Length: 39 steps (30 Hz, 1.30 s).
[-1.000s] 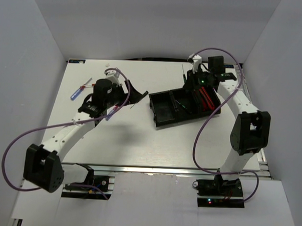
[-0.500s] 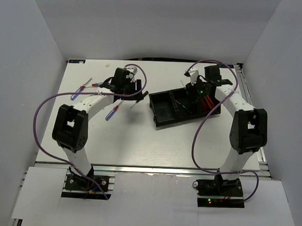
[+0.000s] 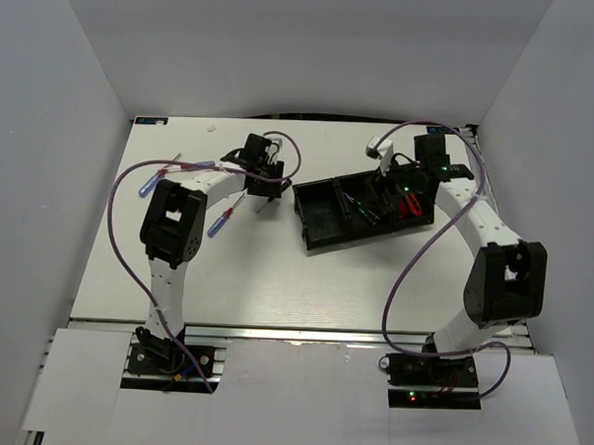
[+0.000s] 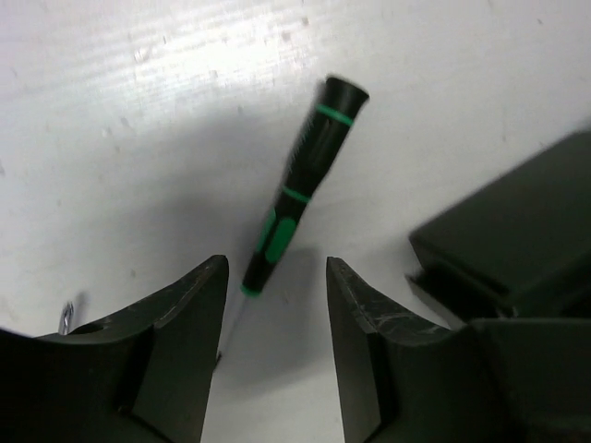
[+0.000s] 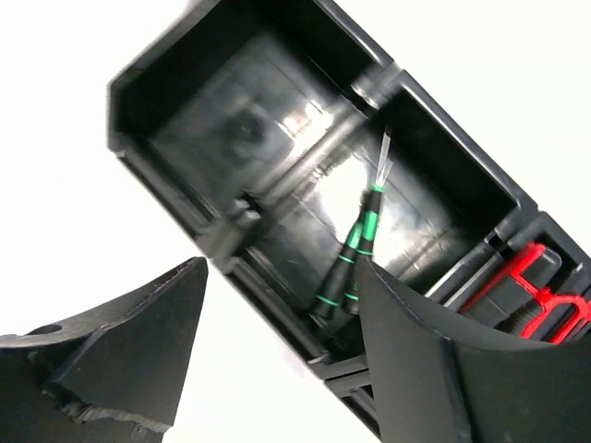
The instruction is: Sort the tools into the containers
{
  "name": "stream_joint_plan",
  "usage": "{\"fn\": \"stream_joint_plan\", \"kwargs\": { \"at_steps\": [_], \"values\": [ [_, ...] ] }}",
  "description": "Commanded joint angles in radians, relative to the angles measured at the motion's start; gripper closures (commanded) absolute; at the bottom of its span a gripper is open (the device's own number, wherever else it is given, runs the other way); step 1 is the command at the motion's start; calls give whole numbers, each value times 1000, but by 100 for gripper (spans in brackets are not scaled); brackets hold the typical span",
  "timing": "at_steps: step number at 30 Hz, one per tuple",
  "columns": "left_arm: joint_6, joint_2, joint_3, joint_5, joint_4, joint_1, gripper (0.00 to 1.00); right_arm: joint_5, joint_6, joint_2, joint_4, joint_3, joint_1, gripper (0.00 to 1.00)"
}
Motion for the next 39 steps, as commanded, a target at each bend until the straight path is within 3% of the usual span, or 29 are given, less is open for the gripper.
{"fn": "stream_joint_plan", "kwargs": {
  "at_steps": [1,10,17,21,25,30,32,33,39],
  "values": [
    [52,27,90,-39,2,1,43,-147,-53,-84,3,-45,-9,28],
    [137,138,197,-97,-41,-11,55,-225,-29,-119,9,-77,-35,27],
    [121,112,130,-89,-51,-17,70,-232,-12,-122,14,-65,-46,27],
    [118,67,76,-80,-49,-16,68,-236,-13,-122,9,-54,-46,27],
    [116,49,27,-75,-49,-16,59,-244,-9,-117,3,-43,-46,27],
    [76,41,-25,-20,-51,-19,58,-246,-3,-123,3,-45,-46,27],
    [59,38,-59,-22,-49,-23,62,-249,1,-128,3,-48,-46,26],
    [40,35,-69,-25,-49,-23,70,-249,2,-130,1,-51,-46,26],
    [-7,-32,-103,-51,-49,-23,92,-261,-6,-142,-17,-54,-44,24]
  ]
}}
